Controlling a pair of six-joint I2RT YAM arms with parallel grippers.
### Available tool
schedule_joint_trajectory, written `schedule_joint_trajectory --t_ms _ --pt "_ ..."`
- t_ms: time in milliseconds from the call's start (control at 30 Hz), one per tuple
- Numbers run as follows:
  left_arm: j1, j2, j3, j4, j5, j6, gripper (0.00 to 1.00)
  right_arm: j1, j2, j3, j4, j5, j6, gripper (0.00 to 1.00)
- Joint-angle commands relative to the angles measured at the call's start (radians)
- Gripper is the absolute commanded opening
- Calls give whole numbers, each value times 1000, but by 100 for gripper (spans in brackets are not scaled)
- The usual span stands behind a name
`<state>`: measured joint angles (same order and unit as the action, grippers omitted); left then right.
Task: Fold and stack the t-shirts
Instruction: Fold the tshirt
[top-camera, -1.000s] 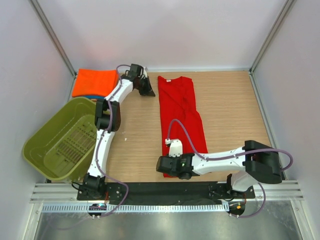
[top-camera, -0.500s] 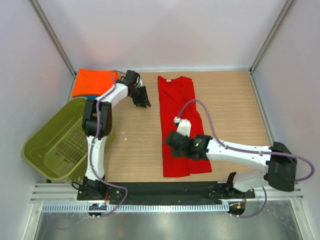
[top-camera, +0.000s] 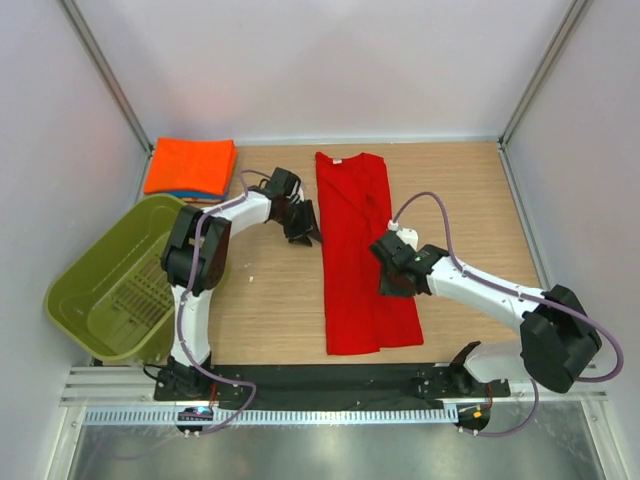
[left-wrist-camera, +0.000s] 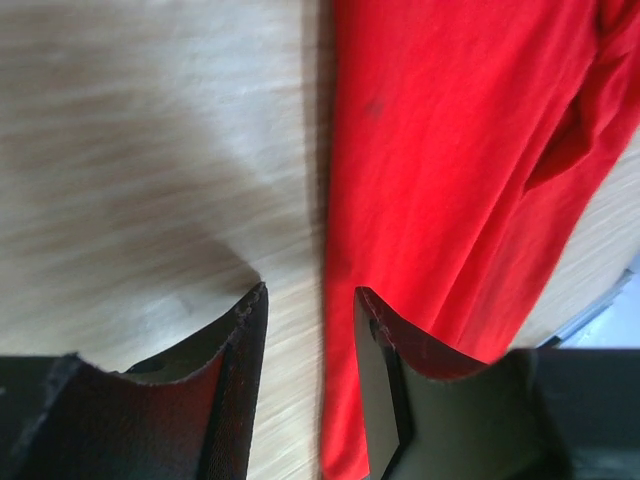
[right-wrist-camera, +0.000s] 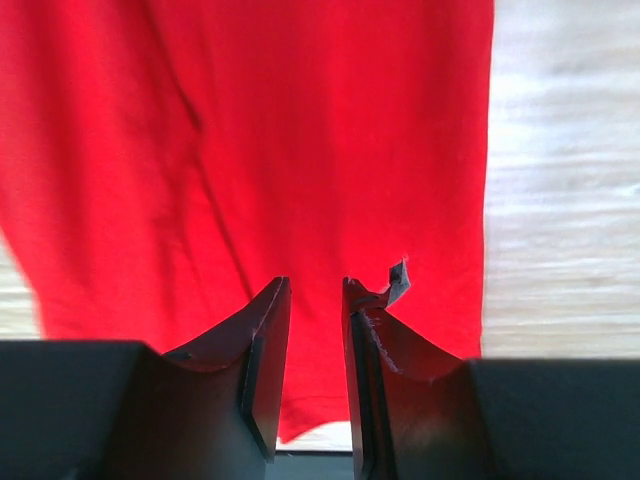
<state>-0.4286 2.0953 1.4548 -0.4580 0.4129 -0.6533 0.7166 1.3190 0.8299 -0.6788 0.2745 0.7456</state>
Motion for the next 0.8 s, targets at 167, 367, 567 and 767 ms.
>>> schedule_joint_trajectory --t_ms 167,367,567,767 --pt "5 106 133 38 -42 -37 43 30 -90 -133 56 -101 18 32" --pt "5 164 297 -57 -105 -11 43 144 -150 -169 44 -74 86 31" --pt "17 221 406 -136 -138 9 43 273 -126 -152 19 -8 164 31" --pt "28 221 400 -142 -131 23 43 323 -72 -152 10 26 199 30"
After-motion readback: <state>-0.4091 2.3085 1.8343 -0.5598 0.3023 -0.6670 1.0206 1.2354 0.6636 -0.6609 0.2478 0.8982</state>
